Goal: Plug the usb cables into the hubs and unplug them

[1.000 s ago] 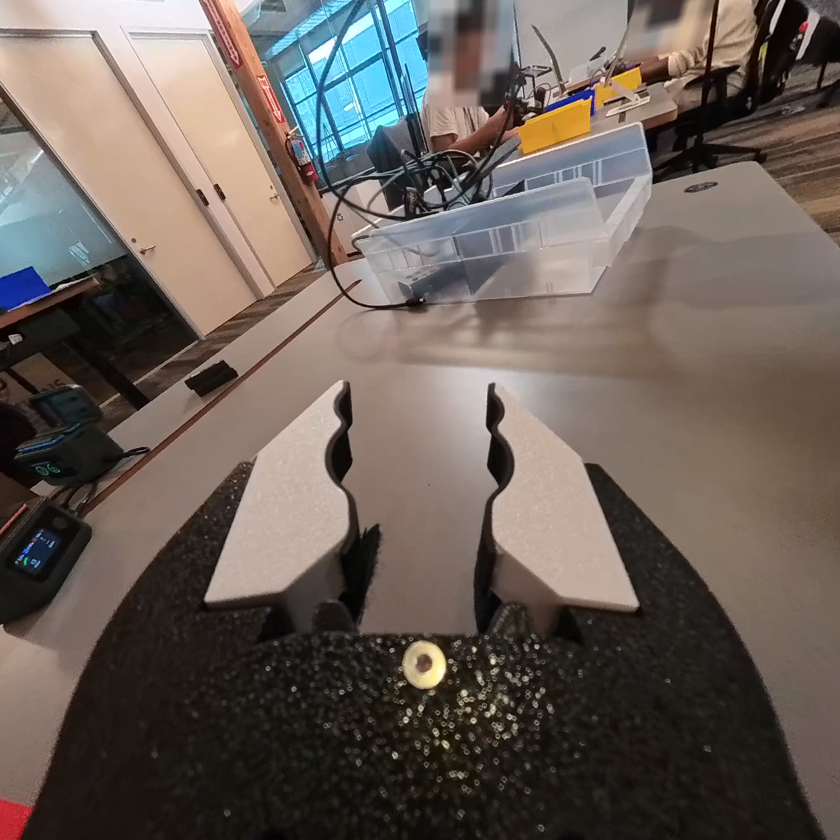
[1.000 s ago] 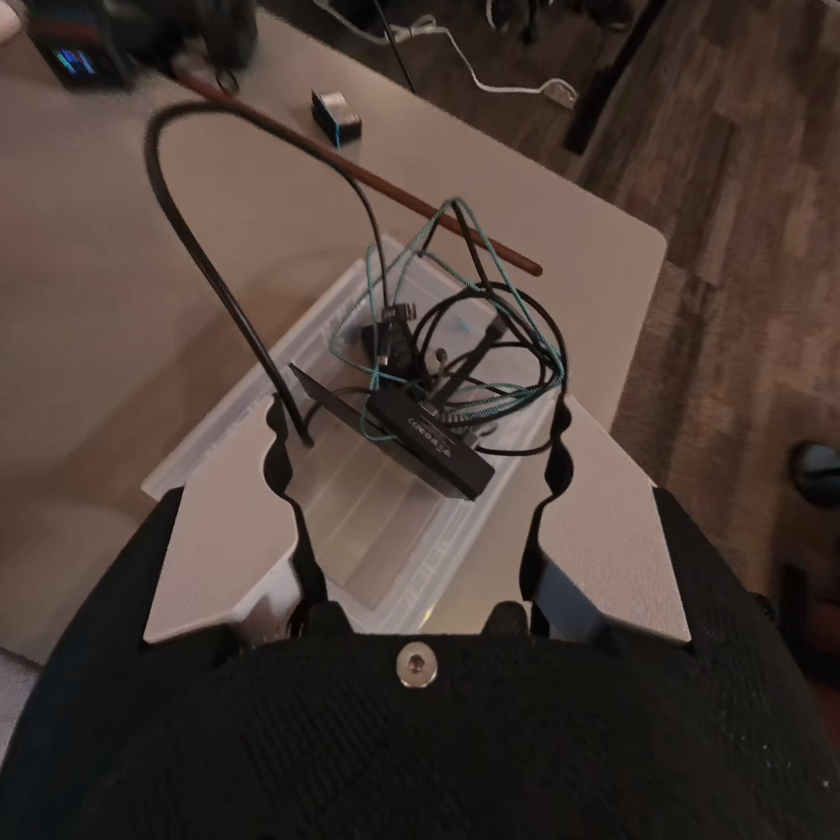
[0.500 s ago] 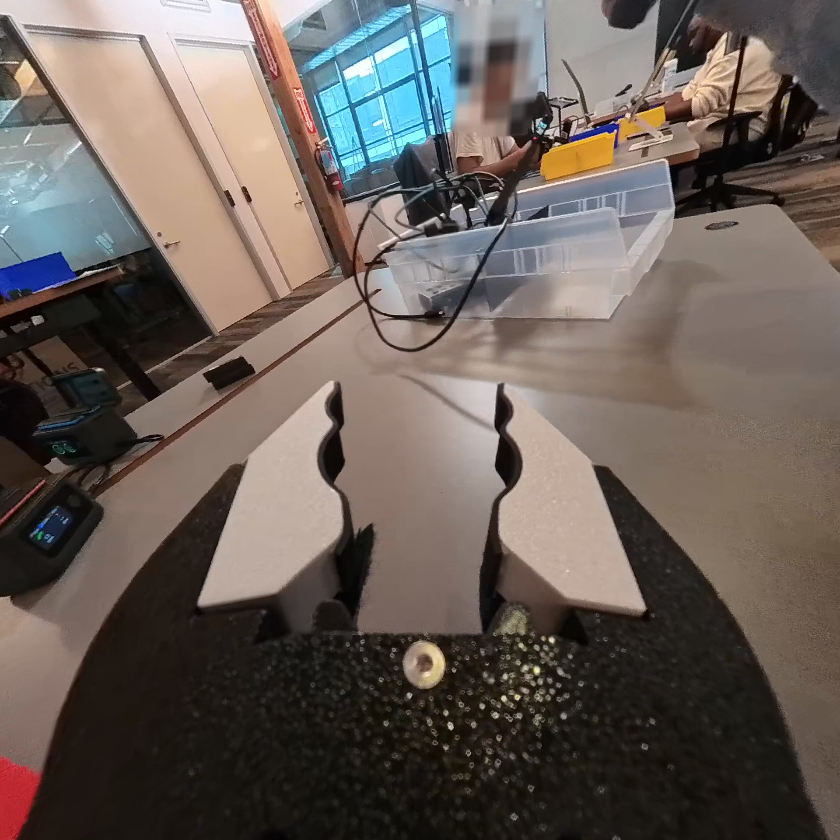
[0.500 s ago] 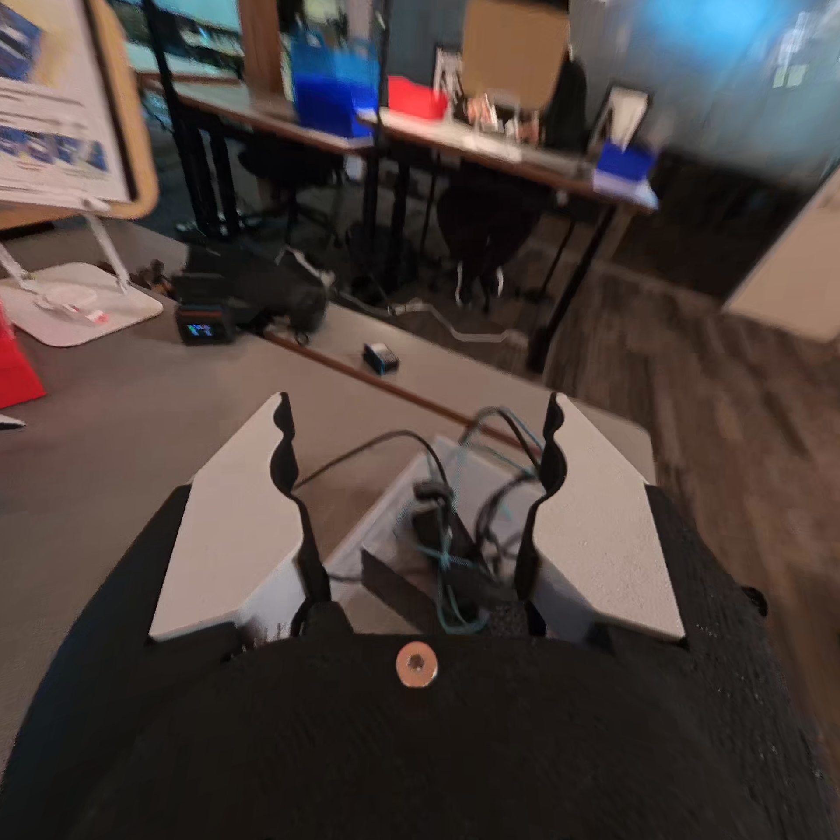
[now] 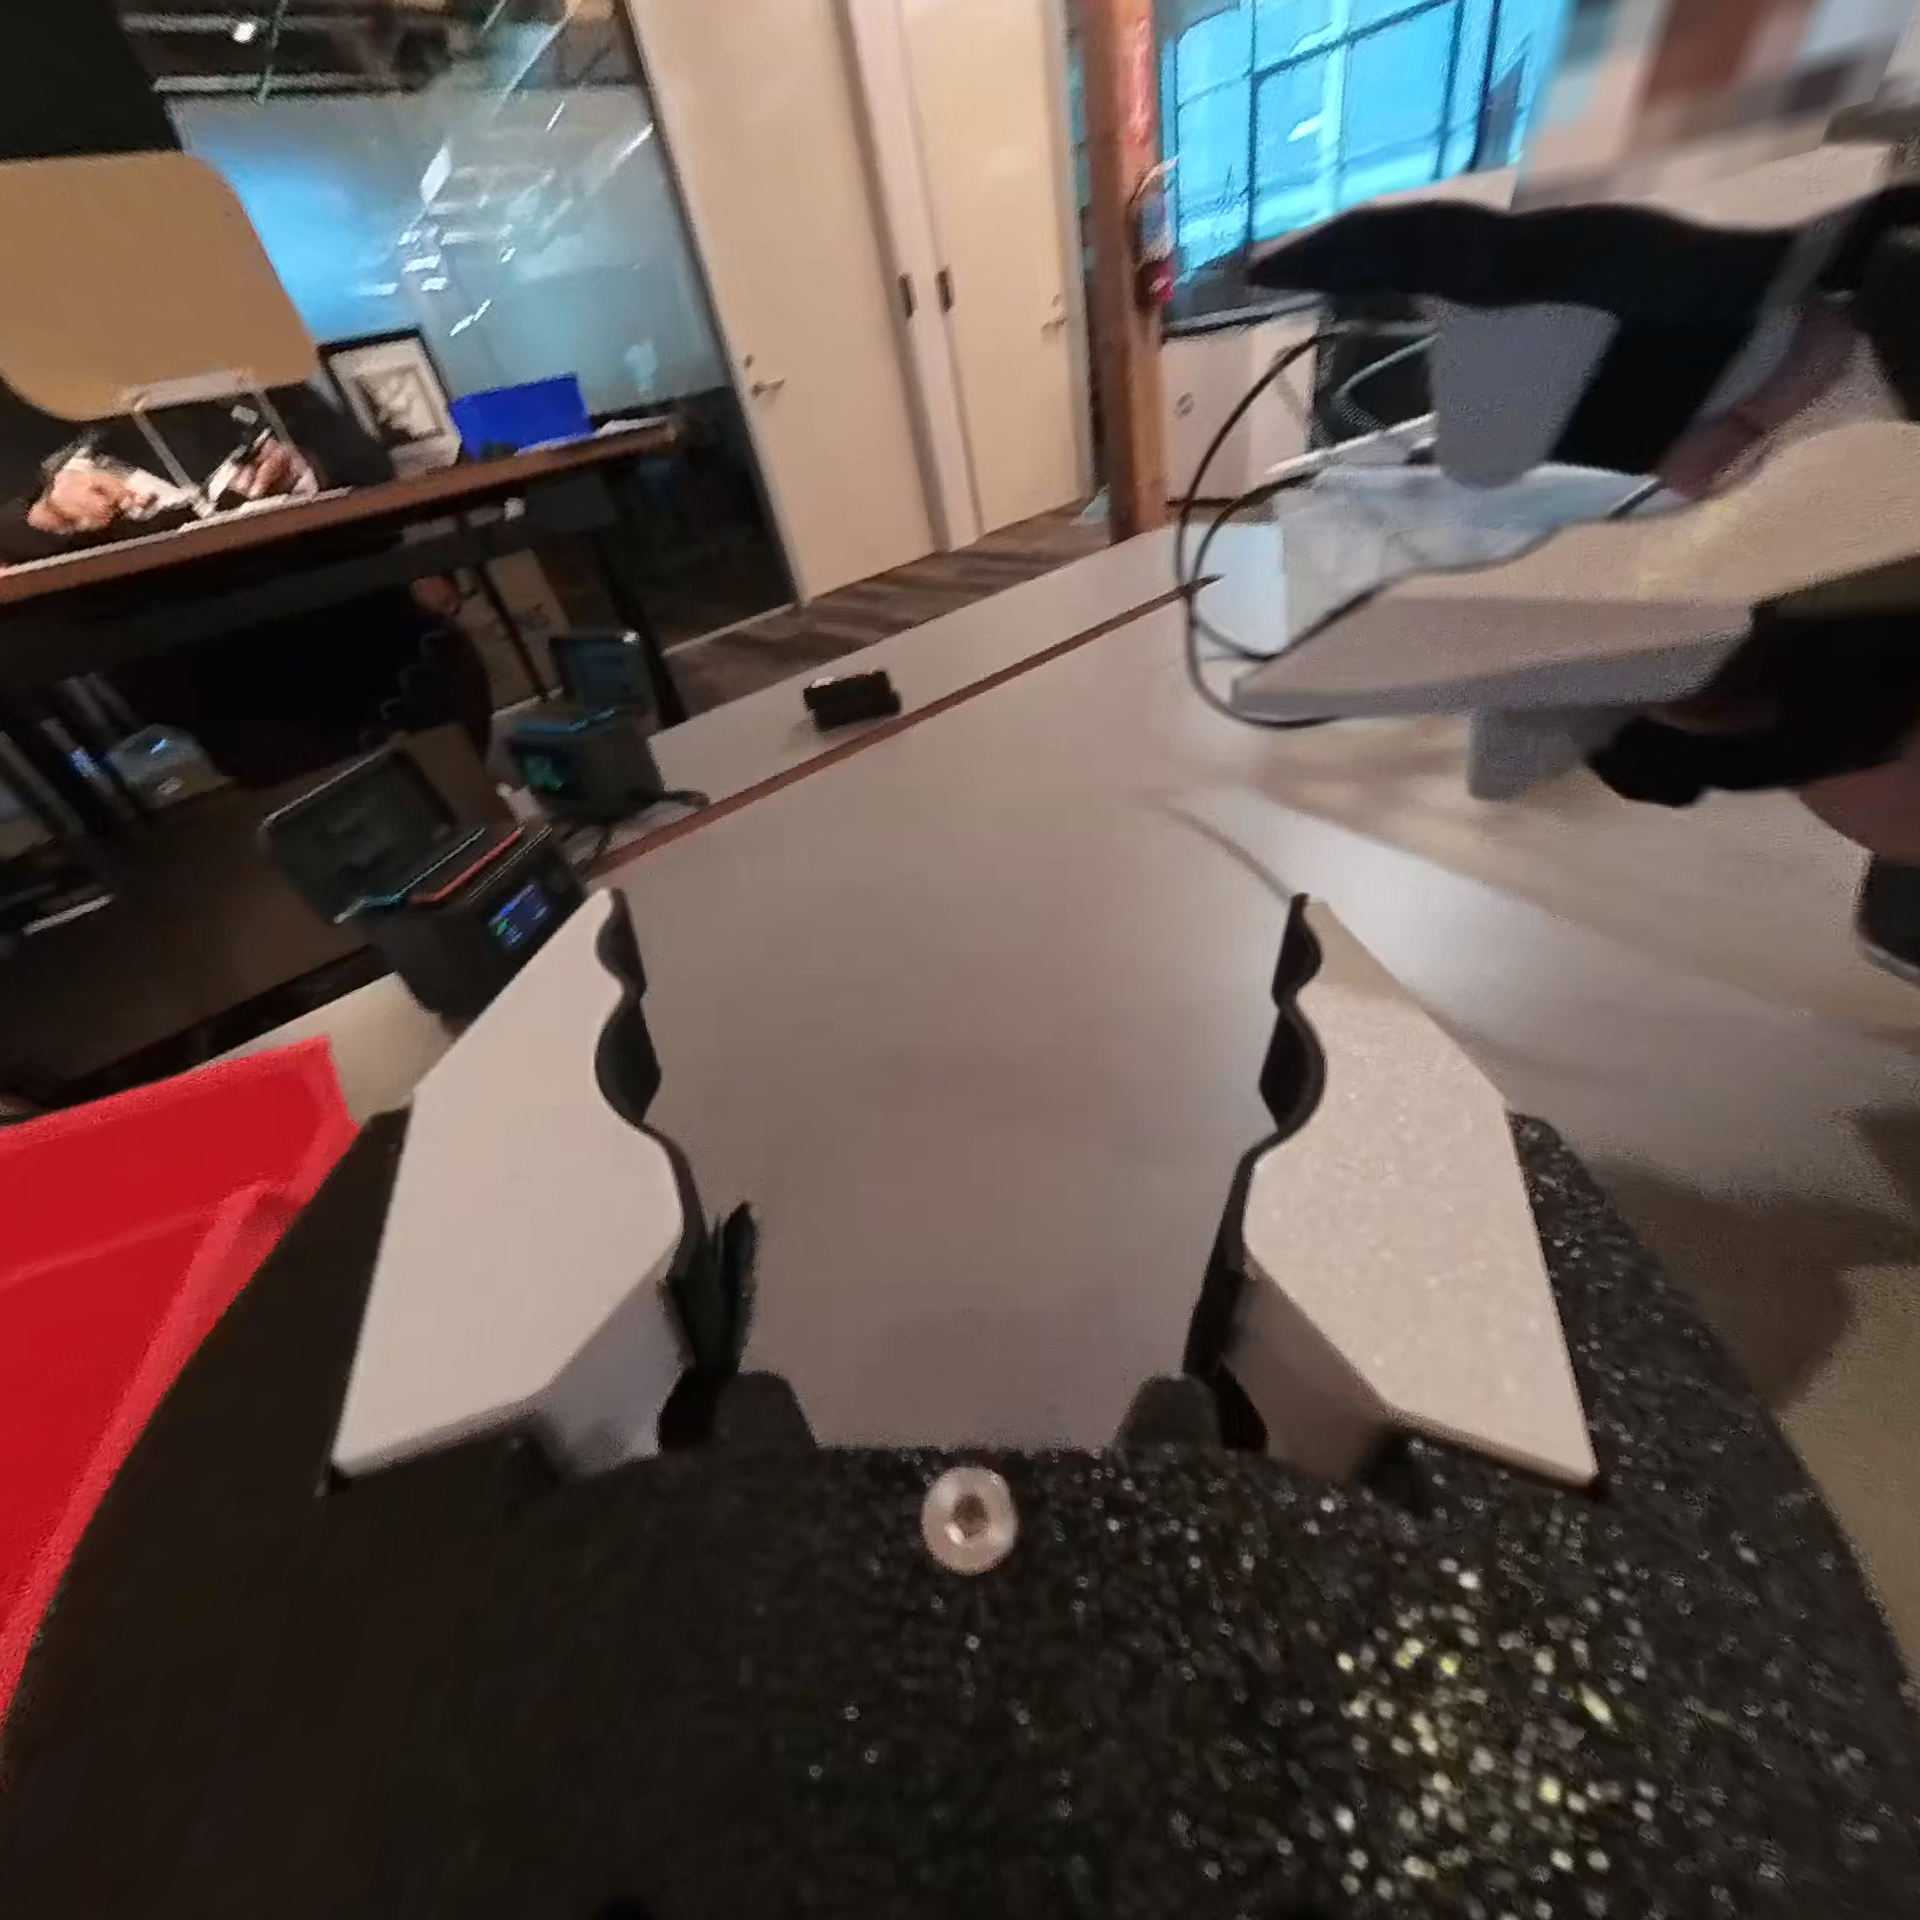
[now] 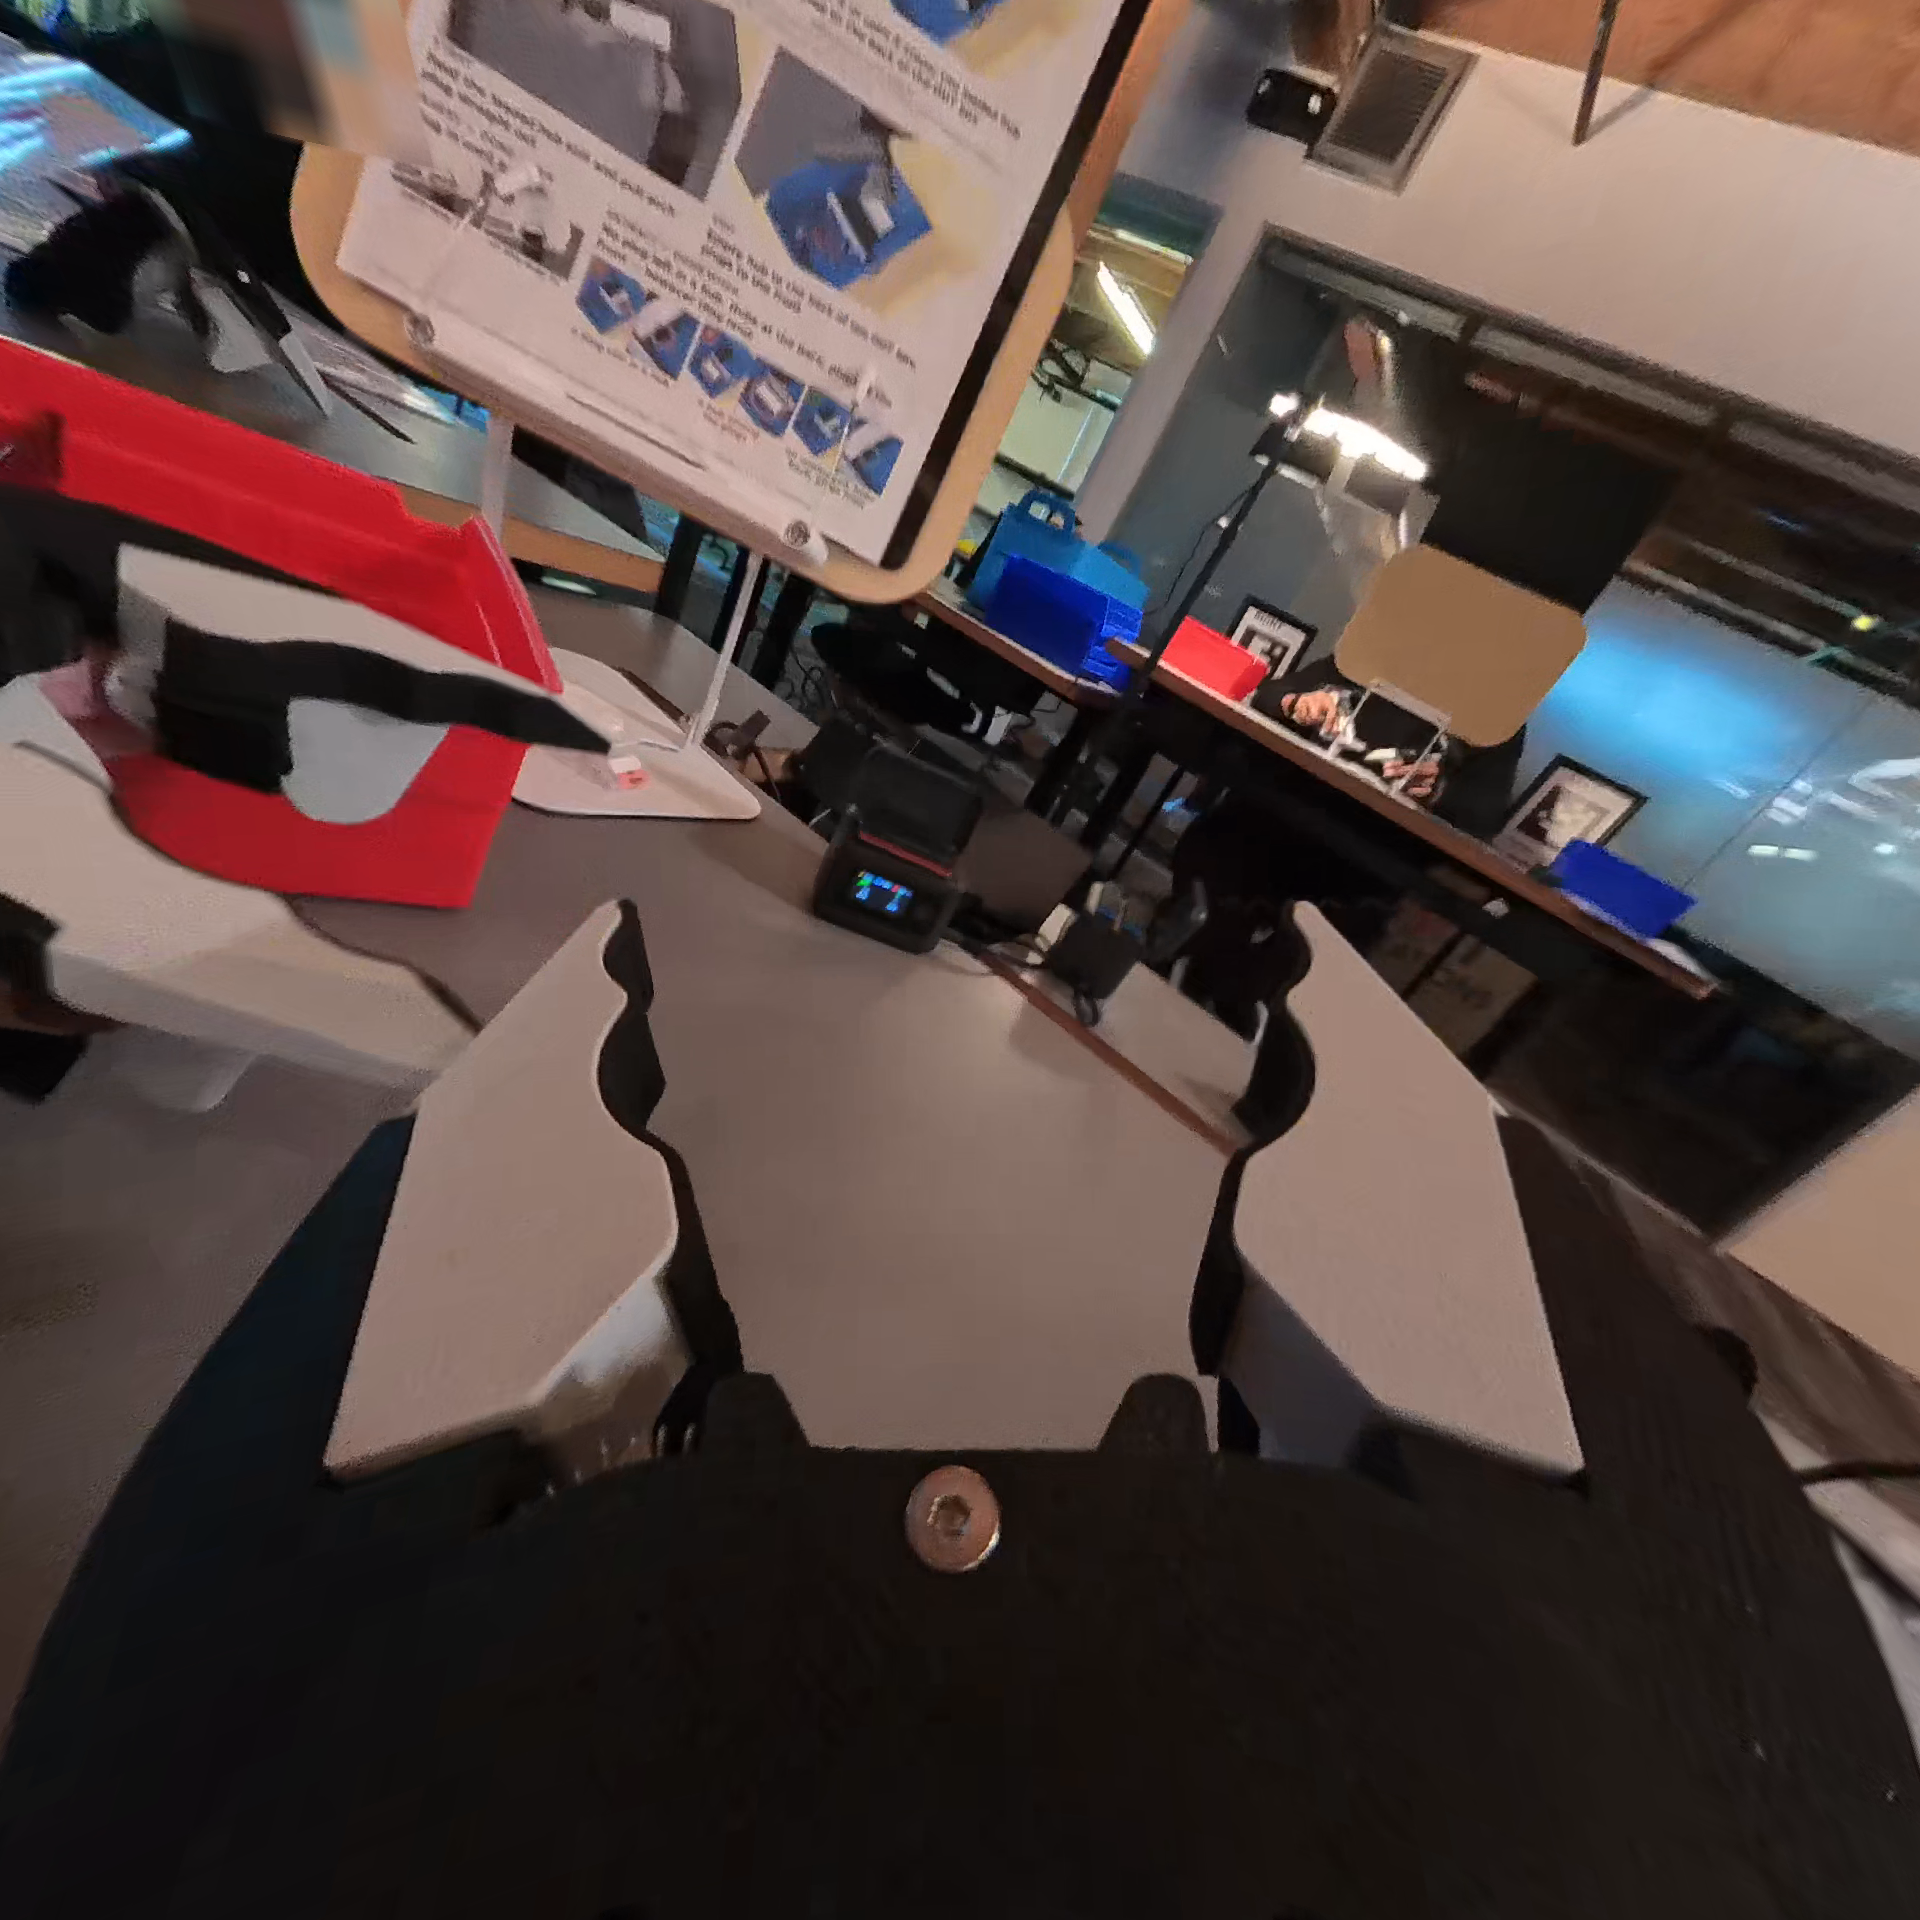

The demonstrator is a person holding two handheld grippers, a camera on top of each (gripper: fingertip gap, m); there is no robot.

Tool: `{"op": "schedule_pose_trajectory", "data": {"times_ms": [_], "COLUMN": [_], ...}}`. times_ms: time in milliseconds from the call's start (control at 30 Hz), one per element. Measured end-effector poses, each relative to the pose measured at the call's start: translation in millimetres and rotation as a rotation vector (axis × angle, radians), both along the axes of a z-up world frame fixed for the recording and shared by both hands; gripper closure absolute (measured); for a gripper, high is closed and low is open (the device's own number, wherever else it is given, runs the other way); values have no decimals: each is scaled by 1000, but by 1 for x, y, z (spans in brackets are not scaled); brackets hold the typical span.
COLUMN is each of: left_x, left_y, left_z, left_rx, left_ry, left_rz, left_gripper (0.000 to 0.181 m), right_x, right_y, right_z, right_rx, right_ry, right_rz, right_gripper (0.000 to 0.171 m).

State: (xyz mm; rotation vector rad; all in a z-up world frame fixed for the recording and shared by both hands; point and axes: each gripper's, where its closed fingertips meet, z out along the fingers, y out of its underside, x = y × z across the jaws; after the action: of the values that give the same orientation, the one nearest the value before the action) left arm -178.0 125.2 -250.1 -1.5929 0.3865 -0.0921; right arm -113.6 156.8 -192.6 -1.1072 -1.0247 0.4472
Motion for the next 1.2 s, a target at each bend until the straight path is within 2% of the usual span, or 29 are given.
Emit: {"op": "schedule_pose_trajectory", "data": {"times_ms": [133, 267, 600, 1200], "left_x": [-18, -32, -37, -32], "left_y": [6, 11, 14, 14], "left_z": [-10, -23, -36, -40], "left_rx": [-67, -134, -193, -203], "left_ry": [34, 81, 64, 87], "left_rz": [97, 192, 197, 176], "left_gripper": [69, 65, 62, 62], "right_x": [0, 3, -2, -2], "right_y": [0, 6, 7, 10], "right_z": [-32, -47, -65, -73], "right_rx": [-23, -97, -203, -247], "right_ry": [-93, -98, -80, -82], "right_rz": [-22, -28, 14, 26], "right_gripper": [57, 59, 64, 64]}}
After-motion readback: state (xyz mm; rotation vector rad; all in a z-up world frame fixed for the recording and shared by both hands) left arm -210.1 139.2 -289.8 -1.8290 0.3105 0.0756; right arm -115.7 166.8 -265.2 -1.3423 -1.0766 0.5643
